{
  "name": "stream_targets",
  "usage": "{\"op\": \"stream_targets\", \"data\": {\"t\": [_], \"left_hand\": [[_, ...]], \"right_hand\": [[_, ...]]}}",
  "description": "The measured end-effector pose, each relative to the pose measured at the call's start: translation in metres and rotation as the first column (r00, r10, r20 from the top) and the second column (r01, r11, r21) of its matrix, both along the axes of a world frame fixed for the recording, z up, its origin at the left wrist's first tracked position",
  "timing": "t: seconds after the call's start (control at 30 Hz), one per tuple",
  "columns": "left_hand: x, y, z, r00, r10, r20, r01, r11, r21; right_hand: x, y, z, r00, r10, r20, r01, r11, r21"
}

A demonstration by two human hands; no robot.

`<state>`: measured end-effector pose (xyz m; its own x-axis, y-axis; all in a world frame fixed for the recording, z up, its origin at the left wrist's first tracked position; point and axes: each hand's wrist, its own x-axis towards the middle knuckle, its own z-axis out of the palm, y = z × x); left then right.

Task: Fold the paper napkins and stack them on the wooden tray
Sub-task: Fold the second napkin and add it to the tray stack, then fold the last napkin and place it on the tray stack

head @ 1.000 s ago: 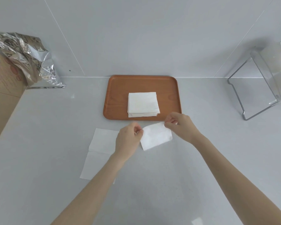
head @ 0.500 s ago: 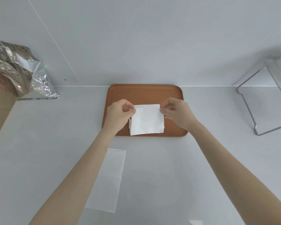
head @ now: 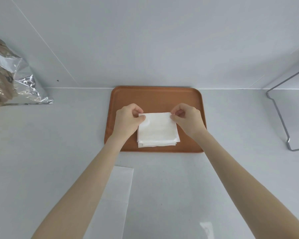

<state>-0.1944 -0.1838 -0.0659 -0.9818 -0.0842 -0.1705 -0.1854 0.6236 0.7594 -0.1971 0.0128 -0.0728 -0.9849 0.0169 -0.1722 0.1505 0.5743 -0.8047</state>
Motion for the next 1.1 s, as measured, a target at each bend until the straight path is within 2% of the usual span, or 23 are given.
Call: {"op": "stream_targets", "data": {"t": [0.33, 0.5, 0.8, 1.1], "left_hand": [[0.011, -0.004, 0.003, 0.996, 0.028, -0.081, -0.031, 0.999, -0.037], [0.033, -0.02, 0.018, 0.996, -0.012, -0.085, 0.01, 1.0, -0.02], [0.09, -0.071, 0.03, 0.99, -0.143, -0.018, 0.143, 0.99, -0.02], [0.129, -0.109, 0.009, 0.981, -0.159, 0.109, 0.177, 0.968, -0.177]], "right_hand": [[0.008, -0.008, 0.009, 0.997, 0.056, -0.061, -0.046, 0.985, 0.166], [0.032, -0.023, 0.029, 0.989, 0.104, -0.109, -0.09, 0.988, 0.126], [0.091, -0.068, 0.044, 0.957, 0.29, -0.012, -0.288, 0.954, 0.082], [0.125, -0.1, 0.011, 0.934, 0.325, 0.149, -0.351, 0.911, 0.215]]}}
